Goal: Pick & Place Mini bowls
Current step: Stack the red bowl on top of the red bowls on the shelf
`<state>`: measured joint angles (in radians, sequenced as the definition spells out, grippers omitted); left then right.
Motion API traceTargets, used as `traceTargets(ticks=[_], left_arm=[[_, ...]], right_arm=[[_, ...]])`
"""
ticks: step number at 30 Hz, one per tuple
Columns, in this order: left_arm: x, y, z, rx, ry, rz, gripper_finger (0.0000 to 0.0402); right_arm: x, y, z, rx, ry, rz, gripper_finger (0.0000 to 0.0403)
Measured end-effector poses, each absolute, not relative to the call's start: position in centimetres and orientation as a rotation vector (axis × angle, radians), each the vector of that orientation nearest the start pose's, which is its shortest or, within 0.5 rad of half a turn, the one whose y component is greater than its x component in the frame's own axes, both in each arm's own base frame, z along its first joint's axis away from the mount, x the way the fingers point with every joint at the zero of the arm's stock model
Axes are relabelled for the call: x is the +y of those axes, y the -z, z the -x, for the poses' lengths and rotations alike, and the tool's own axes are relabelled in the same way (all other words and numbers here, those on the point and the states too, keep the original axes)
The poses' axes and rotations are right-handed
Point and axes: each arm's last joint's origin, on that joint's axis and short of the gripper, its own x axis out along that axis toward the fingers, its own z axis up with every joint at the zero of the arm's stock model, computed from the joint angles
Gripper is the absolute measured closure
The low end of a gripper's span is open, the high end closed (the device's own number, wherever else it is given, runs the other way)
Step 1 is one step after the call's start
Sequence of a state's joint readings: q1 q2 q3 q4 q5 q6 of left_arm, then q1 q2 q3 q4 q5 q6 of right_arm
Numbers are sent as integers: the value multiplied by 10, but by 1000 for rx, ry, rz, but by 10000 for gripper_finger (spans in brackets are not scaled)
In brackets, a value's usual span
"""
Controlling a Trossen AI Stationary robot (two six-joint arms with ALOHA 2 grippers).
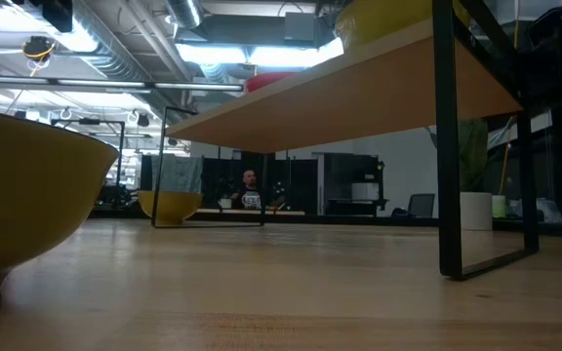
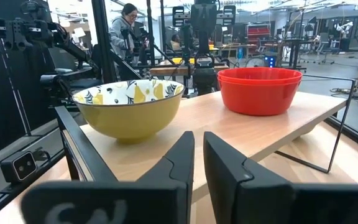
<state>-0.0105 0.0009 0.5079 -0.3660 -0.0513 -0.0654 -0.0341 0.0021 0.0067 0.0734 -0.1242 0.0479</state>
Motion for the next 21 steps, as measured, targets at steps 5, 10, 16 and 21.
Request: traceTargets(ticks=[5, 10, 16, 21], left_arm=[[1, -289, -37, -142, -36, 70, 398], [1, -289, -37, -142, -36, 70, 398], [1, -289, -37, -142, -36, 70, 398], [1, -289, -37, -142, -36, 70, 398]], right_arm=[[0, -173, -97, -76, -92, -42, 364], [0, -173, -97, -76, -92, -42, 364], [0, -173, -97, -74, -94, -86, 364], [0, -173, -97, -73, -94, -92, 364]])
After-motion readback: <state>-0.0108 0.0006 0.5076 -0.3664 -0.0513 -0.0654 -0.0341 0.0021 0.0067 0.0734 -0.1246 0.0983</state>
